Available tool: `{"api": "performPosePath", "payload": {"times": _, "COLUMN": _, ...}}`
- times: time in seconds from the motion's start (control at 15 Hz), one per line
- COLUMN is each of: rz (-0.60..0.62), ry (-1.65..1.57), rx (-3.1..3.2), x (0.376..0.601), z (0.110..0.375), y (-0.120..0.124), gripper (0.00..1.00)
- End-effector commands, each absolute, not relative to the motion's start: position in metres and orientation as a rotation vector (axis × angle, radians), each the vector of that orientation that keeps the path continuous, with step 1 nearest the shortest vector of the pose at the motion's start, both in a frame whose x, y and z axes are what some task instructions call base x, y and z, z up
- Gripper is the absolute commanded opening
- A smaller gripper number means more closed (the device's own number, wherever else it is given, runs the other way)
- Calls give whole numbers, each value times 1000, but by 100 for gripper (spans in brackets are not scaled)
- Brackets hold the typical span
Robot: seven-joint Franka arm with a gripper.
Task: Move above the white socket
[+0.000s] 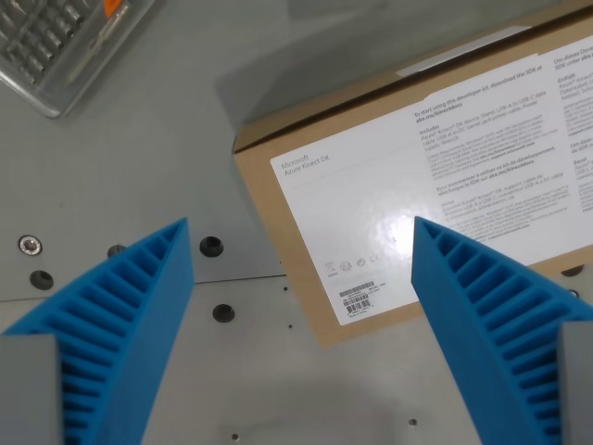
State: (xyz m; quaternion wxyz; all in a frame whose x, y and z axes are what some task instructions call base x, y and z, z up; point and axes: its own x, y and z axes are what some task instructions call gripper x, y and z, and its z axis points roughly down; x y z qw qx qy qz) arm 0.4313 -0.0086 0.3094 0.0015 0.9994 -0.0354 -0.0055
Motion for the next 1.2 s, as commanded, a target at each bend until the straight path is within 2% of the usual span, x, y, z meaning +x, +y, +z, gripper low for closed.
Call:
{"api": "performPosePath", "payload": {"times": 0.07, "rz": -7, "ry": -112, "rx": 3136, "x": 431, "z": 312, "y": -9, "gripper": 100}}
{"api": "performPosePath", "payload": {"times": 0.73, "rz": -6, "ry": -101, "rx": 3137, "x": 434, "z": 309, "y": -9, "gripper": 100}}
{"api": "performPosePath", "payload": {"times": 1.2, "rz": -15, "ry": -80, "rx": 3139, "x": 443, "z": 300, "y": -13, "gripper": 100}}
